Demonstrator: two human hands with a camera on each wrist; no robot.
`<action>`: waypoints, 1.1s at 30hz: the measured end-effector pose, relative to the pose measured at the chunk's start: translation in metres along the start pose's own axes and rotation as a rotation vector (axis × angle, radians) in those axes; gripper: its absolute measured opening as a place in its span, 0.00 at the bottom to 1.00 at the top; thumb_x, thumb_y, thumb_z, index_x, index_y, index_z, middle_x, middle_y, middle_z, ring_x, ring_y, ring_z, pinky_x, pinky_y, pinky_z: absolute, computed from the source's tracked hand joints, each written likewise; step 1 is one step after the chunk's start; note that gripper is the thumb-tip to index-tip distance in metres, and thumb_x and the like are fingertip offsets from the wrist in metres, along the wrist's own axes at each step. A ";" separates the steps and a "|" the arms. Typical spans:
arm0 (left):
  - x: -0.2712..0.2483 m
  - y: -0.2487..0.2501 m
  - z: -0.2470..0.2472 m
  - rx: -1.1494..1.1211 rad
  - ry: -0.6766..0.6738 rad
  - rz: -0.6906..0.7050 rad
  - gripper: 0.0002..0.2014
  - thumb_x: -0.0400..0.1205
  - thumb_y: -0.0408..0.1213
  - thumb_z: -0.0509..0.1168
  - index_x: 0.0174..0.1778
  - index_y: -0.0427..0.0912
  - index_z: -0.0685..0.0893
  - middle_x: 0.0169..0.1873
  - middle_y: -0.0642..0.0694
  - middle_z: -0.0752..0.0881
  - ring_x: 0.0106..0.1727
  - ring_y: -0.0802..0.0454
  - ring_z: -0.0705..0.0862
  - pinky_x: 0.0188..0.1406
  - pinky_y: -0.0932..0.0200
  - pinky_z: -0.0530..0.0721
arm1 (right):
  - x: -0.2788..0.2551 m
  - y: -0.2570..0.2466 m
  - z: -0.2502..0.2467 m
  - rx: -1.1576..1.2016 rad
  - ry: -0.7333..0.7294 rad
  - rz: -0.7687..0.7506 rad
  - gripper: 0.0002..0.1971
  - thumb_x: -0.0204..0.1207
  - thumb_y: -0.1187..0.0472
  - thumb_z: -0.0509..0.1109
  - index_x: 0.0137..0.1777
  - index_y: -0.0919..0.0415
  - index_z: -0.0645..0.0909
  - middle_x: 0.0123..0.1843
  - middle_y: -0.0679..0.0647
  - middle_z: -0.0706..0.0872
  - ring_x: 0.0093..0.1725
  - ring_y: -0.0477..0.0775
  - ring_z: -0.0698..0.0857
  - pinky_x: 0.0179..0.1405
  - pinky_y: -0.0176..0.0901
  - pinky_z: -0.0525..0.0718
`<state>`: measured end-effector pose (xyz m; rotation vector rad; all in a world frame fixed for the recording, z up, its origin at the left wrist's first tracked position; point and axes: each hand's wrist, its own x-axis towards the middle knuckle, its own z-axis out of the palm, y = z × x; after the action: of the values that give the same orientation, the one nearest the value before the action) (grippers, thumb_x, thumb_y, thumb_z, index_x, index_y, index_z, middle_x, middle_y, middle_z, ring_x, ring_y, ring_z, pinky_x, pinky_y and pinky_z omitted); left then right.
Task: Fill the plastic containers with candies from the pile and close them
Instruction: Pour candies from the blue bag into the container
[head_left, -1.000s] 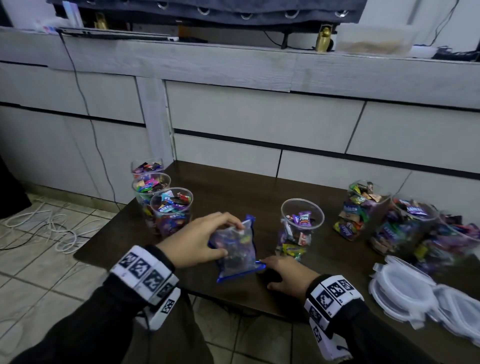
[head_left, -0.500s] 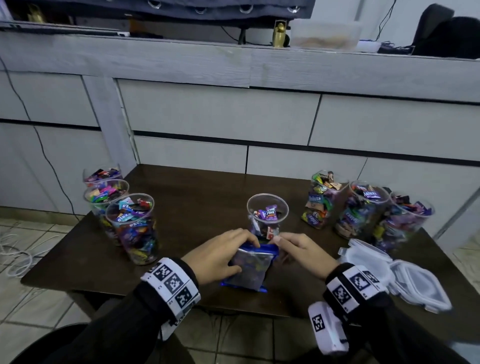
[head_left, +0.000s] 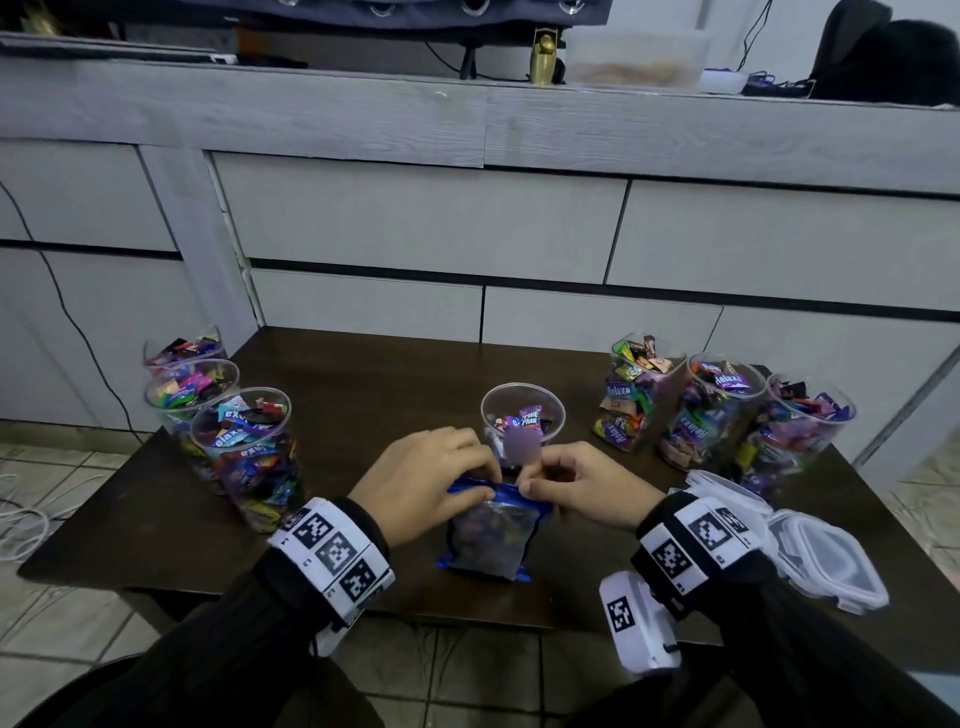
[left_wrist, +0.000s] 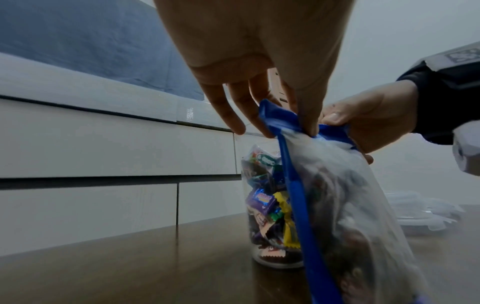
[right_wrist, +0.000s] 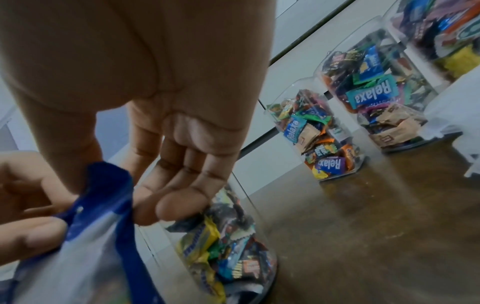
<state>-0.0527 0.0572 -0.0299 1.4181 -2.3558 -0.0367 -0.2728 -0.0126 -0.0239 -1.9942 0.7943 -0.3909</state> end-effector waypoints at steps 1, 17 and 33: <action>0.002 0.001 -0.001 0.040 0.013 0.021 0.08 0.81 0.48 0.68 0.55 0.56 0.85 0.52 0.57 0.84 0.54 0.58 0.81 0.51 0.56 0.81 | 0.001 -0.002 -0.001 0.005 -0.017 0.015 0.03 0.79 0.65 0.69 0.47 0.63 0.84 0.43 0.49 0.85 0.42 0.44 0.83 0.37 0.34 0.82; -0.001 0.016 0.005 0.172 0.089 0.176 0.07 0.79 0.47 0.65 0.46 0.52 0.85 0.54 0.53 0.85 0.59 0.55 0.83 0.52 0.56 0.83 | 0.005 -0.021 -0.009 -0.511 -0.174 -0.040 0.08 0.80 0.59 0.68 0.56 0.56 0.85 0.49 0.48 0.87 0.41 0.36 0.80 0.40 0.25 0.77; 0.003 0.023 0.003 0.038 -0.031 0.217 0.15 0.82 0.55 0.56 0.47 0.54 0.85 0.62 0.56 0.80 0.72 0.59 0.69 0.67 0.61 0.65 | 0.001 -0.027 -0.004 -0.763 0.022 -0.091 0.05 0.76 0.59 0.68 0.49 0.57 0.82 0.45 0.51 0.87 0.44 0.50 0.85 0.46 0.45 0.85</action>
<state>-0.0746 0.0655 -0.0265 1.1780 -2.5352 0.0464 -0.2645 -0.0059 0.0012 -2.7422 0.9586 -0.1651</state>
